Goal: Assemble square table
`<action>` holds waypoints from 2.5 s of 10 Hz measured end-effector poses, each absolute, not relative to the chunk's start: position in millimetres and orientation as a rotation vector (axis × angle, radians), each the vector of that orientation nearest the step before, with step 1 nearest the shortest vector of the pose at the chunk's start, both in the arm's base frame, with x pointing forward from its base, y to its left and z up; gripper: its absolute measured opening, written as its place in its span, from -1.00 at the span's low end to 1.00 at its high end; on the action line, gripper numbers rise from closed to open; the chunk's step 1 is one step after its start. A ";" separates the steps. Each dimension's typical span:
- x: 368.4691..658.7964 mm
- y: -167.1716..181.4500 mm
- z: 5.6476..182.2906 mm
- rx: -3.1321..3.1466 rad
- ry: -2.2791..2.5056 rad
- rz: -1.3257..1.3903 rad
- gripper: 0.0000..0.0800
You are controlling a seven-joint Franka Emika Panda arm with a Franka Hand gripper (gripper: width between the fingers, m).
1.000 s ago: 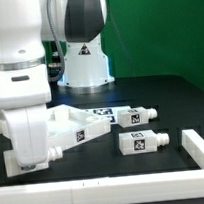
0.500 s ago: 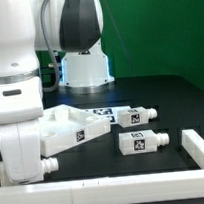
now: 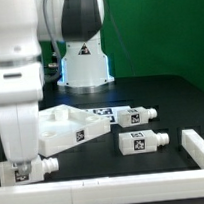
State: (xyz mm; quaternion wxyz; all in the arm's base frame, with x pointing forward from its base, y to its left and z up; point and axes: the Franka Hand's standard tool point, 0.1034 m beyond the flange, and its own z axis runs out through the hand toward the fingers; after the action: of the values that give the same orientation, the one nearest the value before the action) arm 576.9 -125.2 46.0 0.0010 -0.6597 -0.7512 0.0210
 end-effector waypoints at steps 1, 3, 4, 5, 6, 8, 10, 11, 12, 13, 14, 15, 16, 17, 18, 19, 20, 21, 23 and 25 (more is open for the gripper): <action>571.4 -105.4 56.0 -2.097 -2.341 0.065 0.61; 564.1 -65.0 59.8 -2.100 -2.364 0.006 0.61; 564.6 -65.2 58.9 -2.100 -2.361 0.005 0.62; 564.4 -67.5 58.6 -2.105 -2.358 0.006 0.62; 564.1 -66.9 58.3 -2.104 -2.357 0.007 0.62; 556.0 -46.4 57.3 -2.225 -2.232 0.002 0.62; 536.9 6.7 57.3 -2.227 -2.192 -0.002 0.62; 534.6 25.9 54.3 -2.247 -2.190 -0.061 0.62; 528.7 29.1 50.3 -2.242 -2.189 -0.062 0.62; 529.7 23.7 51.0 -2.249 -2.178 -0.051 0.62; 529.8 22.7 50.6 -2.254 -2.172 -0.051 0.62; 528.1 24.0 47.4 -2.260 -2.158 -0.045 0.62; 523.8 28.9 38.1 -2.293 -2.103 -0.028 0.62; 519.1 39.3 27.8 -2.320 -2.063 -0.036 0.62; 513.2 46.6 16.6 -2.317 -2.053 -0.041 0.62; 510.8 47.2 9.3 -2.316 -2.046 -0.040 0.62; 511.4 48.1 6.2 -2.337 -2.024 -0.051 0.62; 511.1 47.7 5.8 -2.338 -2.021 -0.049 0.62; 510.8 47.4 5.4 -2.338 -2.020 -0.048 0.30; 510.9 47.6 5.6 -2.338 -2.020 -0.048 -0.30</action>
Offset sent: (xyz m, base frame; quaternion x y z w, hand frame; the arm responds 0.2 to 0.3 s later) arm 0.0058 0.0292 0.0014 -0.0270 0.0206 0.0060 0.9994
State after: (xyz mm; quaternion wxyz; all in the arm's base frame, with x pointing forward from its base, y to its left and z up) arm 510.9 47.6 5.6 0.0255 -0.7563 -0.6535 -0.0156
